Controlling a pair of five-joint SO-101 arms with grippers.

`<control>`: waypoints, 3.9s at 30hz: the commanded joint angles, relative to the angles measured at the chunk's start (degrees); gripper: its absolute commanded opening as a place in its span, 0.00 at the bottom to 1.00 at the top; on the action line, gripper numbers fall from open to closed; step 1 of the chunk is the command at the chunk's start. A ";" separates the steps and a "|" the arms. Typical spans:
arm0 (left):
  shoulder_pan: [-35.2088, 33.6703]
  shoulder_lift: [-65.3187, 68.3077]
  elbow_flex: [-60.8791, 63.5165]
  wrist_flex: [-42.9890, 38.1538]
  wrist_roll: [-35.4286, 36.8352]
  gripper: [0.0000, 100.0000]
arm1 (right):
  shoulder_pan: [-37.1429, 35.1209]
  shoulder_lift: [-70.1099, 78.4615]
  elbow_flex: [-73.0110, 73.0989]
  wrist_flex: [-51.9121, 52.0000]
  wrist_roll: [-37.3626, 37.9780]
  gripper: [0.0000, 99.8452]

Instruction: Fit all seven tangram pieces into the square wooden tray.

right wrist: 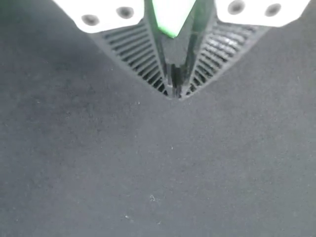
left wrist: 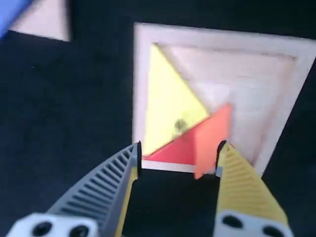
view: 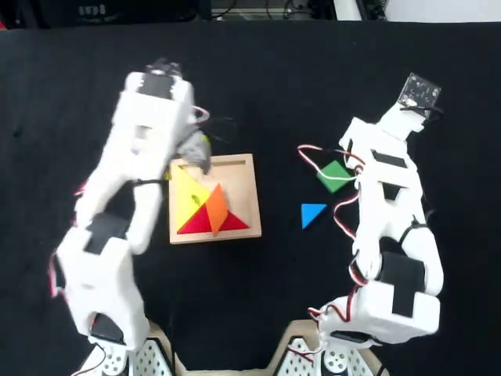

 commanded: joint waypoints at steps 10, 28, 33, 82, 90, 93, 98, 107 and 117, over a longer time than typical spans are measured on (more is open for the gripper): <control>-13.67 -42.64 30.20 -9.58 -3.16 0.26 | -17.23 -24.66 17.36 -3.52 16.00 0.01; -34.68 -44.92 73.89 -54.51 -3.25 0.26 | -46.77 -17.71 -16.40 46.33 22.77 0.05; -32.92 -45.54 81.71 -63.12 -7.91 0.24 | -49.58 -5.93 -24.57 50.64 16.97 0.11; -28.70 -44.92 82.42 -65.93 -8.35 0.19 | -51.69 19.38 -37.23 56.88 9.41 0.14; -28.70 -44.92 82.42 -66.02 -8.35 0.19 | -51.43 19.30 -37.23 58.20 9.67 0.19; -28.62 -44.92 82.42 -66.02 -8.35 0.19 | -51.43 19.30 -37.23 58.46 10.37 0.26; -28.62 -44.92 82.42 -66.02 -8.35 0.19 | -51.43 19.47 -36.97 58.11 10.99 0.25; -28.62 -44.92 82.42 -65.93 -8.35 0.19 | -51.43 19.74 -36.88 57.58 11.08 0.24; -28.62 -44.92 82.42 -65.76 -8.35 0.19 | -49.67 22.11 -37.23 57.14 11.25 0.24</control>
